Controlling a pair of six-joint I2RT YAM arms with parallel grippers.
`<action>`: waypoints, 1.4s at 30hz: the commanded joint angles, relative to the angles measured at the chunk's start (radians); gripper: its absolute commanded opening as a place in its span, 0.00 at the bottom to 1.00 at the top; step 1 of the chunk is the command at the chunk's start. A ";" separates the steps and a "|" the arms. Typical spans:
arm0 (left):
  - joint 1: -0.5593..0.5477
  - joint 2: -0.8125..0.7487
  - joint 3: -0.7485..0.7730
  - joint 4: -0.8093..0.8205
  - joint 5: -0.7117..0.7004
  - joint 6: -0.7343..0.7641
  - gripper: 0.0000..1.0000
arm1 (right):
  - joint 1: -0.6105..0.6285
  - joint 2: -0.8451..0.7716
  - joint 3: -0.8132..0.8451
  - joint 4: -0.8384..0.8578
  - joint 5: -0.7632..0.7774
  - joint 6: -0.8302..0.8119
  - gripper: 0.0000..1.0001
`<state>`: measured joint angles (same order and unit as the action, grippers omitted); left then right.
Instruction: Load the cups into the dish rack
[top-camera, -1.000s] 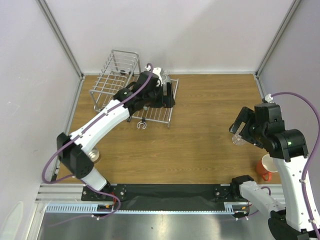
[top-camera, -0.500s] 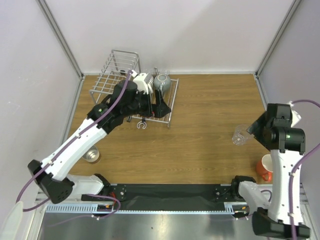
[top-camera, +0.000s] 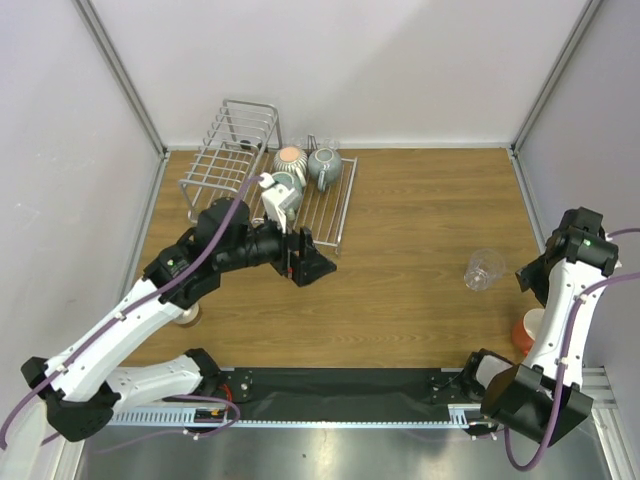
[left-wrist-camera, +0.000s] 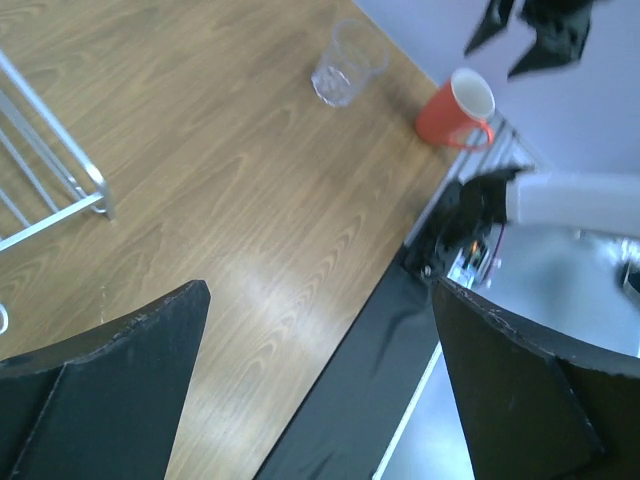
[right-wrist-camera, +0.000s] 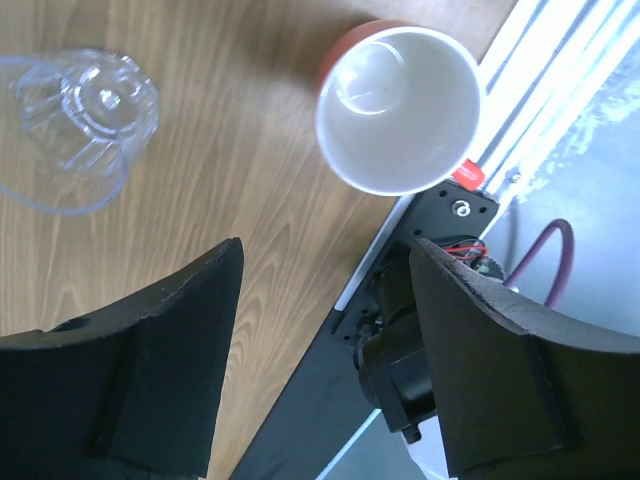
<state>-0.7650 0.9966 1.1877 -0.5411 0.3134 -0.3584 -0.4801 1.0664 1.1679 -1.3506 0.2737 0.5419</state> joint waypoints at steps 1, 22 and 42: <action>-0.062 -0.004 0.039 -0.025 -0.051 0.105 1.00 | -0.020 -0.007 0.004 -0.009 0.067 0.009 0.73; -0.100 -0.018 0.084 -0.103 -0.135 0.141 1.00 | -0.060 0.188 -0.146 0.264 0.025 0.038 0.72; -0.019 -0.004 0.148 -0.189 -0.076 0.052 1.00 | -0.112 0.236 -0.298 0.404 -0.008 0.087 0.54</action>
<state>-0.7956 0.9913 1.2919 -0.7238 0.1997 -0.2764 -0.5838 1.2987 0.8749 -0.9848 0.2619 0.6079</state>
